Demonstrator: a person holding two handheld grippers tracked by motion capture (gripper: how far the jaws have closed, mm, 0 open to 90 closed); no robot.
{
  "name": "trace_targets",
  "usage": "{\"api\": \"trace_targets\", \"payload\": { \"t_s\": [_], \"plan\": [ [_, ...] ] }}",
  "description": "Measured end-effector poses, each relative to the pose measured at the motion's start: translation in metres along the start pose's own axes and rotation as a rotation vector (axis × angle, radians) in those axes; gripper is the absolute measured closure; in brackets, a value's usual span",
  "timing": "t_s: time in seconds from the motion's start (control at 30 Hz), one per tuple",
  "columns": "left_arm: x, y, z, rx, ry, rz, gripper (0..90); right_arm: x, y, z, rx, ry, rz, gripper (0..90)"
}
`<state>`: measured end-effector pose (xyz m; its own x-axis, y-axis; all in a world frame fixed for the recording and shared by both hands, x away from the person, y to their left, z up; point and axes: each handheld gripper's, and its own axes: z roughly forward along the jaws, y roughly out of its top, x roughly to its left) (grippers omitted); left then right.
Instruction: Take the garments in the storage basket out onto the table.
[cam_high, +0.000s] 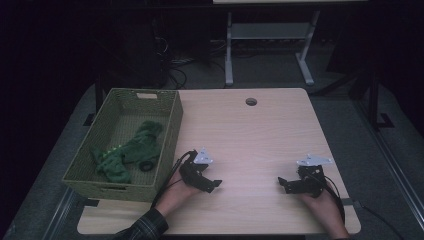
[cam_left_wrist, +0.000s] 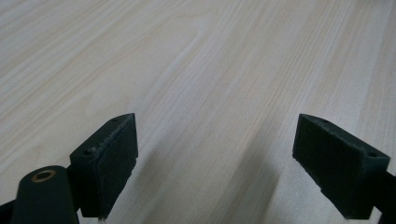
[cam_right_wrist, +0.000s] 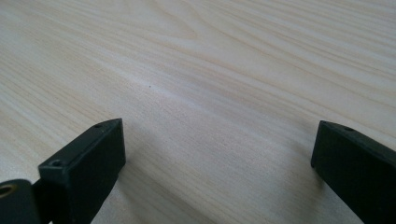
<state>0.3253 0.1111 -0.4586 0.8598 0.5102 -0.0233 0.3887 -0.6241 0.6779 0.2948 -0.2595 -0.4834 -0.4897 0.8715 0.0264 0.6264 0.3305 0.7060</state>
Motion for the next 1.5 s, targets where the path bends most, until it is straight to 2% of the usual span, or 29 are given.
{"api": "trace_targets", "payload": {
  "t_s": [0.8, 1.07, 1.27, 1.5],
  "plan": [
    [0.006, 0.014, -0.023, -0.041, -0.01, -0.013, 13.7, 0.0, 0.0, 0.0, 0.0, 0.0, 0.0, 2.8],
    [0.006, 0.02, -0.031, -0.07, -0.024, -0.026, 13.8, 0.0, 0.0, 0.0, 0.001, 0.0, -0.003, 2.8],
    [0.006, 0.025, -0.036, -0.07, -0.036, -0.012, 13.9, 0.0, 0.0, 0.0, 0.001, 0.0, -0.003, 2.8],
    [0.006, 0.031, -0.043, -0.077, -0.057, -0.019, 13.9, 0.0, 0.0, 0.0, 0.001, 0.0, -0.002, 2.8]
  ]
}}
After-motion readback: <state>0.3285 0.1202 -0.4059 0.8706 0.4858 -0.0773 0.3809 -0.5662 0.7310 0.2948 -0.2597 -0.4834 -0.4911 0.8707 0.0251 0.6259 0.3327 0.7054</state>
